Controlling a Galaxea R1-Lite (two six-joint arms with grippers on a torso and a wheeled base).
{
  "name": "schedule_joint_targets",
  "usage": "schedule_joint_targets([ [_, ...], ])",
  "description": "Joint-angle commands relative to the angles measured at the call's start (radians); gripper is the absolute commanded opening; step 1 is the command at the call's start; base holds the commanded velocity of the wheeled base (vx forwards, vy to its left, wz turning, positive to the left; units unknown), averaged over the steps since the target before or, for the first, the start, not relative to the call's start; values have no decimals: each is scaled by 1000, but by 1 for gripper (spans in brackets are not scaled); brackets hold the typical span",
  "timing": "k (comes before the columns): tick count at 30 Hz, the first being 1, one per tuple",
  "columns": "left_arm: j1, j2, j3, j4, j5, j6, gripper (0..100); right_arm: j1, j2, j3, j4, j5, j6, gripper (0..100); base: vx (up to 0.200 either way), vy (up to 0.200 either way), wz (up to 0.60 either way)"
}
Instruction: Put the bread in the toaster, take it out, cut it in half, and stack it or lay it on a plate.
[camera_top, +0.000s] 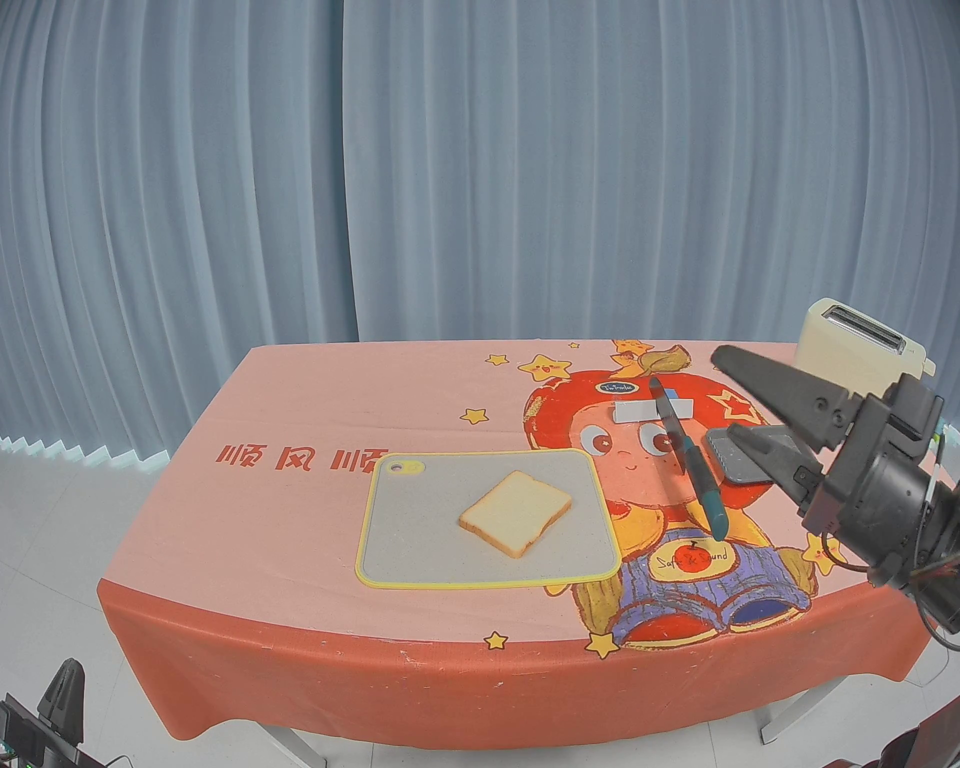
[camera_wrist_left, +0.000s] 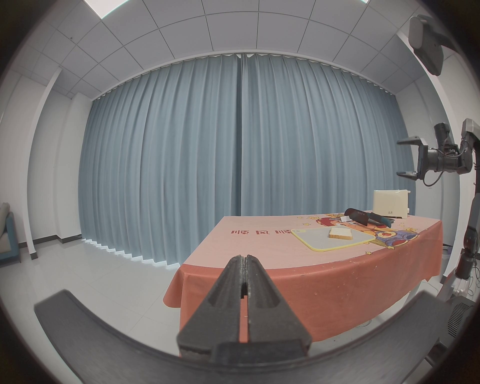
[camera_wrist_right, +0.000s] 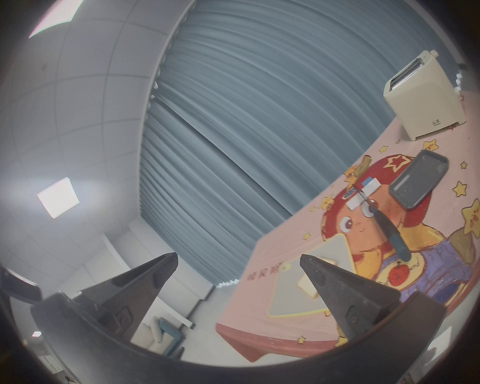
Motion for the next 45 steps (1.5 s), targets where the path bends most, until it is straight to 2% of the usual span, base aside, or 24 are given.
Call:
schedule_joint_targets([
  [1,0,-4,18,0,0,-1,0,-17,-45,151,-177,31,13,100,0,0,0],
  [2,0,-4,18,0,0,0,0,-28,-47,172,-203,43,13,100,0,0,0],
  [4,0,-4,18,0,2,0,0,-41,-47,205,-254,101,19,100,0,0,0],
  [5,0,-4,18,0,2,0,0,-47,-51,212,-261,132,20,100,0,0,0],
  [6,0,-4,18,0,2,0,0,-49,-53,214,-261,139,20,100,0,0,0],
  [7,0,-4,18,0,0,-1,0,-60,-71,220,-255,178,13,100,0,0,0],
  [8,0,-4,18,0,0,0,0,-63,-76,218,-255,185,11,100,0,0,0],
  [9,0,-4,18,0,0,0,0,-97,-91,205,-249,230,11,100,0,0,0],
  [12,0,-4,18,0,2,0,0,-167,-91,169,-247,310,11,100,0,0,0],
  [14,0,-4,18,0,2,-1,0,-209,-87,151,-247,347,13,100,0,0,0],
  [15,0,-4,18,0,2,-1,0,-209,-87,151,-247,347,13,100,0,0,0],
  [16,0,-4,18,0,0,-1,0,-258,-76,137,-247,379,11,100,0,0,0],
  [18,0,-4,18,0,2,-1,0,-285,-61,123,-244,396,10,100,0,0,0],
  [21,0,-4,18,0,0,0,0,-290,-65,90,-185,416,5,100,0,0,0],
  [25,0,-4,18,0,0,0,0,-308,-85,-22,62,488,-9,100,0,0,0],
  [27,0,-4,18,0,0,0,0,-313,-85,-96,193,494,-64,100,0,0,0],
  [30,0,-4,18,0,2,0,0,-322,-81,-194,369,491,-181,100,0,0,0],
  [31,0,-4,18,0,0,0,0,-324,-79,-205,391,491,-196,100,0,0,0],
  [32,0,-4,18,0,2,0,0,-328,-78,-246,466,488,-250,100,0,0,0],
  [33,0,-4,18,0,2,0,0,-328,-78,-246,466,488,-250,100,0,0,0],
  [34,0,-4,18,0,0,0,0,-336,-78,-299,573,485,-323,100,0,0,0],
  [37,0,-4,18,0,0,0,0,-350,-78,-360,696,478,-389,100,0,0,0],
  [41,0,-4,18,0,0,-1,0,-354,-65,-452,891,437,-481,100,0,0,0],
  [45,0,-4,18,0,2,0,0,-354,-50,-460,915,426,-538,100,0,0,0],
])
